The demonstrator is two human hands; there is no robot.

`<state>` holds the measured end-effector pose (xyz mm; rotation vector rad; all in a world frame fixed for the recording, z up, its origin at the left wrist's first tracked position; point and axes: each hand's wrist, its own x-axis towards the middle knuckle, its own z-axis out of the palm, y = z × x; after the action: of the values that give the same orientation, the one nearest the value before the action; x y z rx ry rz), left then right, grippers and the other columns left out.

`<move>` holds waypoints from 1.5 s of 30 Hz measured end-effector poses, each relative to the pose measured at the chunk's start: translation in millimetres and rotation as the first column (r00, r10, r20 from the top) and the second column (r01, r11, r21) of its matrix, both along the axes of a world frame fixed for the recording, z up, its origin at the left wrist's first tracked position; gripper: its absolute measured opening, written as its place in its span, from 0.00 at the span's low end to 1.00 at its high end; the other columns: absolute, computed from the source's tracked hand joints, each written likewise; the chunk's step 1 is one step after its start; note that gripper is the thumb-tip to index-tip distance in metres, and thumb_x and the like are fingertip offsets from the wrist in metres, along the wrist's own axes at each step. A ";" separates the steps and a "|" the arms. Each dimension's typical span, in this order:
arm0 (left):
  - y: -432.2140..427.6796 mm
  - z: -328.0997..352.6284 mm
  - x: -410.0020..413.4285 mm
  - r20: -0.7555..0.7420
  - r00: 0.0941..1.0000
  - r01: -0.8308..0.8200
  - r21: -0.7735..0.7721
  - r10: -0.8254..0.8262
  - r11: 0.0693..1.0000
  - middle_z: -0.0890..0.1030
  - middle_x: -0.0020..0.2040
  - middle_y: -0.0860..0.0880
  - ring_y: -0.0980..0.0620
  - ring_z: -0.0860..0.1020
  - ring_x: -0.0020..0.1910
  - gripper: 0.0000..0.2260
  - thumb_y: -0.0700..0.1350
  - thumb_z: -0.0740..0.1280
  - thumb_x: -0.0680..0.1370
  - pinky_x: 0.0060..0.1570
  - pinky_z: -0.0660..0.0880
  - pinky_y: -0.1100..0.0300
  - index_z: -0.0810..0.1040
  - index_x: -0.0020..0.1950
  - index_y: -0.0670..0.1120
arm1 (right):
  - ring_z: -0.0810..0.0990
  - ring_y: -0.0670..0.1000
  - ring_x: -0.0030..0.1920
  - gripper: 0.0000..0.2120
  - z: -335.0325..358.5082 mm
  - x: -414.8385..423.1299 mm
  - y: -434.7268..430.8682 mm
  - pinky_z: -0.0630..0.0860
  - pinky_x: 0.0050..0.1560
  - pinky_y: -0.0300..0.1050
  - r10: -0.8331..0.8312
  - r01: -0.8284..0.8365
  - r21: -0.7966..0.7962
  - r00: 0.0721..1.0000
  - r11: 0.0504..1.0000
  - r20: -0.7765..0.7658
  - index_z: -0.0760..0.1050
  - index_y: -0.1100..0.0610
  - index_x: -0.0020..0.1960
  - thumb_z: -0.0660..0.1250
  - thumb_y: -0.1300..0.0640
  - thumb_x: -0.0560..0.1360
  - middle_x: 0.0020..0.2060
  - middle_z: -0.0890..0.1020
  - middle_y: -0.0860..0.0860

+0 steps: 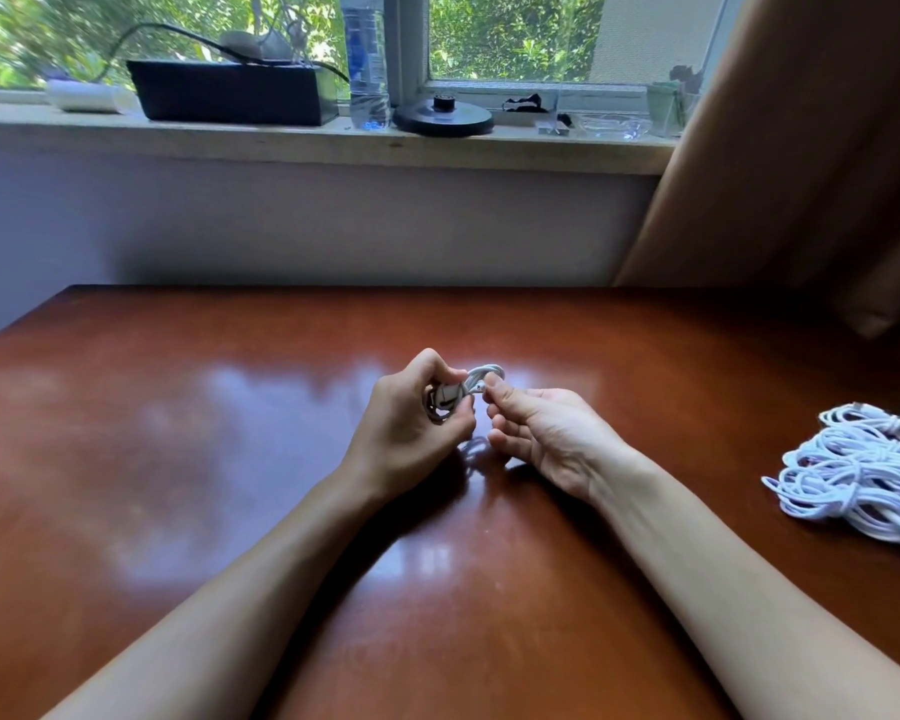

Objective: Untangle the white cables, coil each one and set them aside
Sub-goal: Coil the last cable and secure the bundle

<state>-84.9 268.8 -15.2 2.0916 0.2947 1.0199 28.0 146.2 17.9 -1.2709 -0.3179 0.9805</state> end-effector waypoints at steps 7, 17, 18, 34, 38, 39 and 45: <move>-2.7 2.0 0.6 0.009 0.998 0.069 -0.221 -0.069 0.973 0.83 0.40 0.38 0.38 0.84 0.39 0.07 0.39 0.70 0.74 0.39 0.80 0.44 0.75 0.47 0.46 | 0.84 0.47 0.35 0.16 -3.6 0.2 1.3 0.82 0.35 0.39 -0.087 0.084 0.036 0.989 0.996 0.120 0.75 0.64 0.58 0.74 0.58 0.75 0.44 0.82 0.57; -11.7 13.3 -2.4 -0.041 0.989 0.112 -0.443 -0.145 0.889 0.85 0.38 0.41 0.42 0.84 0.33 0.08 0.37 0.70 0.78 0.32 0.81 0.43 0.73 0.53 0.39 | 0.78 0.48 0.38 0.01 -10.4 5.3 0.7 0.79 0.44 0.43 -0.086 0.056 0.083 0.906 0.995 0.415 0.83 0.57 0.48 0.73 0.59 0.77 0.39 0.83 0.51; -12.9 14.8 -2.6 -0.047 0.988 0.106 -0.464 -0.144 0.879 0.85 0.37 0.41 0.41 0.83 0.31 0.08 0.37 0.70 0.79 0.32 0.80 0.38 0.72 0.54 0.38 | 0.78 0.48 0.37 0.01 -10.1 5.1 0.3 0.78 0.43 0.45 -0.097 0.073 0.068 0.867 0.995 0.488 0.83 0.55 0.47 0.73 0.58 0.77 0.38 0.83 0.51; -9.4 12.9 0.8 -0.104 0.979 0.112 -0.447 -0.176 0.887 0.82 0.32 0.41 0.43 0.79 0.27 0.12 0.51 0.68 0.81 0.32 0.75 0.52 0.80 0.54 0.42 | 0.84 0.57 0.48 0.05 -11.3 1.7 1.6 0.81 0.53 0.56 -0.107 0.079 0.073 0.732 0.994 0.673 0.80 0.57 0.48 0.72 0.55 0.78 0.43 0.86 0.57; -10.2 12.2 1.1 -0.105 0.984 0.085 -0.429 -0.143 0.899 0.83 0.33 0.40 0.45 0.79 0.25 0.10 0.48 0.68 0.81 0.29 0.77 0.53 0.79 0.52 0.42 | 0.78 0.45 0.37 0.04 -13.2 0.5 1.8 0.76 0.38 0.43 -0.072 0.034 0.070 0.756 0.997 0.650 0.80 0.56 0.48 0.71 0.56 0.79 0.38 0.82 0.50; -9.8 11.8 0.9 -0.101 0.986 0.078 -0.428 -0.133 0.901 0.82 0.33 0.40 0.45 0.79 0.25 0.09 0.47 0.69 0.81 0.28 0.77 0.53 0.78 0.52 0.41 | 0.76 0.43 0.36 0.02 -13.2 0.6 1.6 0.75 0.39 0.39 -0.063 0.019 0.075 0.767 0.997 0.639 0.80 0.55 0.48 0.71 0.57 0.78 0.36 0.81 0.46; -7.9 10.8 0.7 -0.071 0.992 0.066 -0.435 -0.107 0.898 0.81 0.33 0.41 0.42 0.79 0.25 0.05 0.44 0.69 0.80 0.27 0.78 0.40 0.77 0.50 0.43 | 0.78 0.45 0.41 0.03 -14.1 0.8 1.3 0.80 0.44 0.56 -0.031 -0.019 0.073 0.781 0.997 0.624 0.80 0.55 0.51 0.71 0.59 0.78 0.41 0.83 0.53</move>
<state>-84.1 260.9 -4.4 1.7305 0.4295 0.7247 28.8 147.5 3.8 -1.5034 -0.8614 0.4994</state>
